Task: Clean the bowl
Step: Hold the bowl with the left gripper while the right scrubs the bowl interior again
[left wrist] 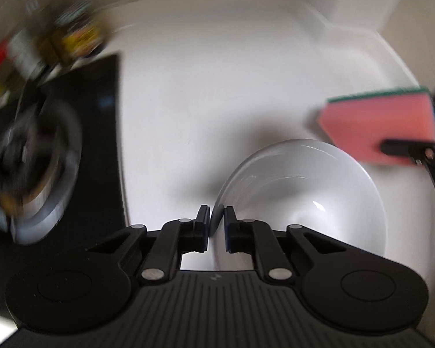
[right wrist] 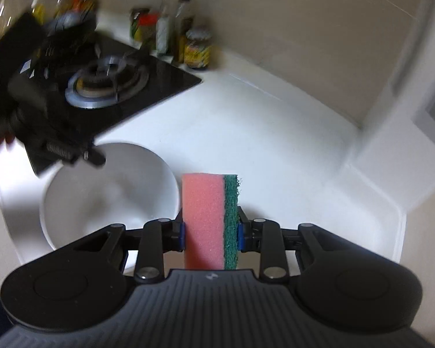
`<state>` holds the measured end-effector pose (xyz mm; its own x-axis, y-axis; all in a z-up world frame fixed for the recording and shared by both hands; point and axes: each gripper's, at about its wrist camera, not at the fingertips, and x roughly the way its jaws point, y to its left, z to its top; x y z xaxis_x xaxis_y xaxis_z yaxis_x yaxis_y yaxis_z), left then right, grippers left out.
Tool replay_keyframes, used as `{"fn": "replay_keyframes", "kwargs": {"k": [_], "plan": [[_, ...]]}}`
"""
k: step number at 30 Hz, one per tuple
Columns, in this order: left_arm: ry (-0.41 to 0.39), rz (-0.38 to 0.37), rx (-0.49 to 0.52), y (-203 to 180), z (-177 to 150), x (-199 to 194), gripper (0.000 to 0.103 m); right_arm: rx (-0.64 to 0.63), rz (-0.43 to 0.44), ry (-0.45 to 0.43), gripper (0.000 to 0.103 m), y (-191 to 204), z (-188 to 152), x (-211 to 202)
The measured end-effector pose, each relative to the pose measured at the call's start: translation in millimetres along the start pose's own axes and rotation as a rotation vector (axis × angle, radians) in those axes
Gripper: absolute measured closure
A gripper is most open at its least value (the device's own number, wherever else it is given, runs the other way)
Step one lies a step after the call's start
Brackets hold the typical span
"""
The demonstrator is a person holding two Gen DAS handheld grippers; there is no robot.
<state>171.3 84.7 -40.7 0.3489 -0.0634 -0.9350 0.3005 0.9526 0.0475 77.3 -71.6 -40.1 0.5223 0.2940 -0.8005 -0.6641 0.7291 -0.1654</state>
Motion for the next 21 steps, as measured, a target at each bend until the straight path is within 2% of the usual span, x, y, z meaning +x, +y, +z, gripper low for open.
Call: {"fn": "replay_keyframes", "kwargs": {"k": [2, 4, 7, 12, 15, 19, 21], "plan": [[0.013, 0.011, 0.094, -6, 16, 6, 0.084, -0.051, 0.048, 0.036, 0.077, 5, 6, 12], [0.032, 0.024, 0.184, -13, 35, 14, 0.08, -0.088, 0.04, 0.053, 0.077, 14, 7, 19], [0.049, 0.057, 0.192, -16, 53, 23, 0.073, -0.149, 0.01, 0.049, 0.077, 22, 9, 24], [0.057, 0.111, 0.003, -10, 48, 25, 0.074, -0.15, 0.009, 0.021, 0.077, 13, 19, 35], [0.072, 0.071, -0.13, 4, 37, 23, 0.077, -0.116, 0.018, 0.006, 0.077, 3, 24, 40], [0.081, -0.05, -0.32, 26, 18, 20, 0.081, -0.003, 0.048, -0.013, 0.077, -3, 17, 33], [0.091, -0.077, -0.335, 28, 10, 18, 0.081, 0.023, 0.039, -0.016, 0.077, 3, 6, 26]]}}
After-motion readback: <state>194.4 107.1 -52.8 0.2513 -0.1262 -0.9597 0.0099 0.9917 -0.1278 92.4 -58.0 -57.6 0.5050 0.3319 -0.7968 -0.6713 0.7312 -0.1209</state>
